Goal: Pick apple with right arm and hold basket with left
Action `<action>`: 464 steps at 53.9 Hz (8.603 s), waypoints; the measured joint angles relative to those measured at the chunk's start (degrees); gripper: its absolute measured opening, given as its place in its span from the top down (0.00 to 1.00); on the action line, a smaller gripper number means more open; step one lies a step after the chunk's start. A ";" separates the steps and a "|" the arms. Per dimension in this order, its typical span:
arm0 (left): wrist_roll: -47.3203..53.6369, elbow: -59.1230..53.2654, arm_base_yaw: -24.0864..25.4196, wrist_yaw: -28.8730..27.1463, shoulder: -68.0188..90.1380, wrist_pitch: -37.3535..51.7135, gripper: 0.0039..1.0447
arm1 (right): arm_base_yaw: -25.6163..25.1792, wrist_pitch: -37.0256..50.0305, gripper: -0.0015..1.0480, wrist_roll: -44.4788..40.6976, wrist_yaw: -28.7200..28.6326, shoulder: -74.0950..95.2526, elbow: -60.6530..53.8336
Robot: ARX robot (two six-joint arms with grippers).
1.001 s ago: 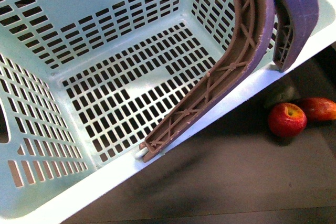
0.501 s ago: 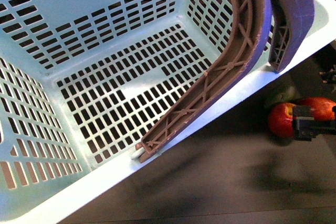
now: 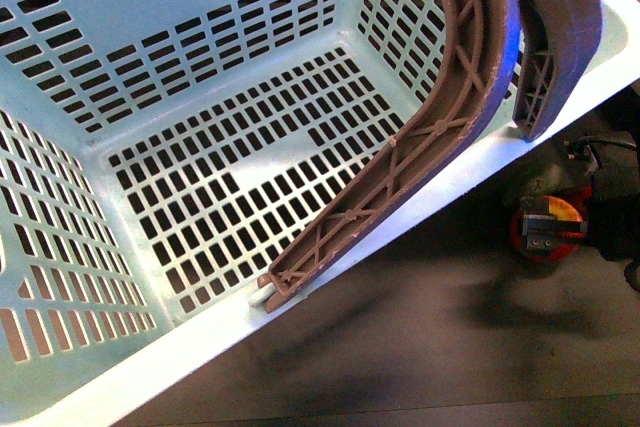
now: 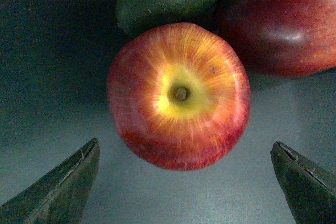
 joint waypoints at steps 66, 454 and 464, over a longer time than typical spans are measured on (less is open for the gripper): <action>0.00 0.00 0.00 0.02 0.00 0.00 0.81 | -2.82 2.10 0.24 -5.38 -2.45 -18.75 -8.37; -20.41 -8.96 39.17 -5.38 21.27 22.53 0.63 | 0.17 -25.46 0.08 -2.01 -6.67 -135.47 -53.31; -20.11 -9.16 39.45 -5.90 15.69 18.32 0.34 | 0.17 -25.46 0.08 -2.01 -6.67 -135.47 -53.31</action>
